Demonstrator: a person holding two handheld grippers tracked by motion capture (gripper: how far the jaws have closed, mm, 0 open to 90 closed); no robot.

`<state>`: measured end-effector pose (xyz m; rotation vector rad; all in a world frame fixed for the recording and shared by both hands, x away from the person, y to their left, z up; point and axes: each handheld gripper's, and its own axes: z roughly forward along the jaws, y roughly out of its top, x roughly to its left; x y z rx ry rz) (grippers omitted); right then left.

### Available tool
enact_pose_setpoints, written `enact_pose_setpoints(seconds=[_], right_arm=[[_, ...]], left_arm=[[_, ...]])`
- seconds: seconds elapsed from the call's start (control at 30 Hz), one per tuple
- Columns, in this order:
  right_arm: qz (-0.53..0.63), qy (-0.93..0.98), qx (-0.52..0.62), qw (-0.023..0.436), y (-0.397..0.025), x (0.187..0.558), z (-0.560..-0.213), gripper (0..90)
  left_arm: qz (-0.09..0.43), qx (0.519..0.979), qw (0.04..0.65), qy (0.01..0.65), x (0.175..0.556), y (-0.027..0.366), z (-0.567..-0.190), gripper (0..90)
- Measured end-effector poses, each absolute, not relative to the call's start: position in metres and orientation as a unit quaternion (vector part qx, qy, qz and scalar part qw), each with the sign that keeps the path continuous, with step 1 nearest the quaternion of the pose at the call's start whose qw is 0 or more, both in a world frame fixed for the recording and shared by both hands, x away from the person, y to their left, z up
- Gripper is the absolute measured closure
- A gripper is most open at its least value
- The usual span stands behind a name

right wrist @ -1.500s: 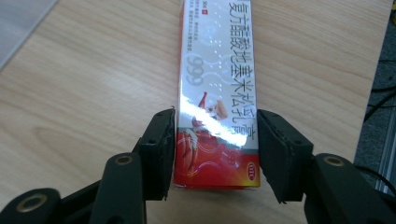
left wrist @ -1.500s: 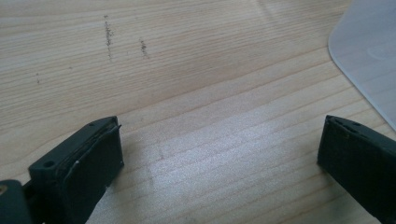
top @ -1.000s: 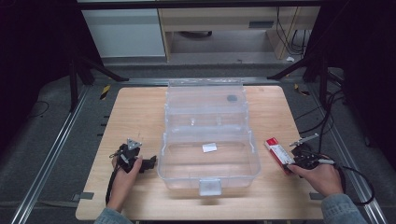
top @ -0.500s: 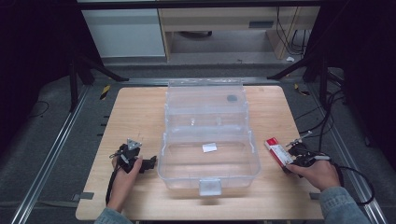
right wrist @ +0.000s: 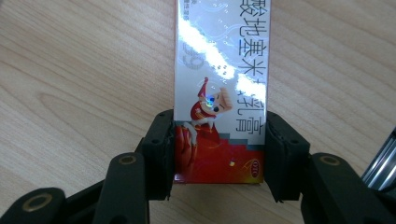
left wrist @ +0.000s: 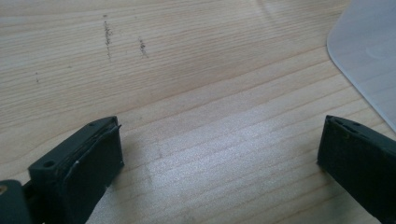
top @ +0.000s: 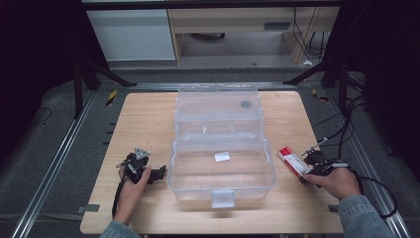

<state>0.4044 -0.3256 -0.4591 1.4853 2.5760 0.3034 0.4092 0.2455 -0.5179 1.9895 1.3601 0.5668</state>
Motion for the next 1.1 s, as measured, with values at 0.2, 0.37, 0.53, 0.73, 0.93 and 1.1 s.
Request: enact_pose_setpoints(seconds=[0.2, 0.37, 0.53, 0.73, 0.93, 1.1], right_arm=[[0.130, 0.859, 0.486, 0.093, -0.330, 0.396, -0.450, 51.4], [0.162, 0.857, 0.476, 0.113, -0.333, 0.387, -0.432, 51.4], [0.192, 0.853, 0.467, 0.134, -0.333, 0.384, -0.413, 51.5], [0.226, 0.850, 0.453, 0.145, -0.328, 0.379, -0.392, 51.5], [0.250, 0.854, 0.428, 0.157, -0.316, 0.370, -0.375, 51.5], [0.258, 0.856, 0.419, 0.158, -0.311, 0.371, -0.370, 51.5]], left_arm=[[0.216, 0.761, 0.327, 0.518, 0.409, 0.246, -0.518, 0.0], [0.216, 0.760, 0.327, 0.518, 0.409, 0.246, -0.518, 0.0], [0.216, 0.760, 0.327, 0.518, 0.409, 0.246, -0.518, 0.0], [0.216, 0.761, 0.327, 0.518, 0.409, 0.246, -0.518, 0.0], [0.215, 0.761, 0.327, 0.517, 0.409, 0.246, -0.518, 0.0], [0.216, 0.761, 0.326, 0.518, 0.408, 0.246, -0.518, 0.0]])
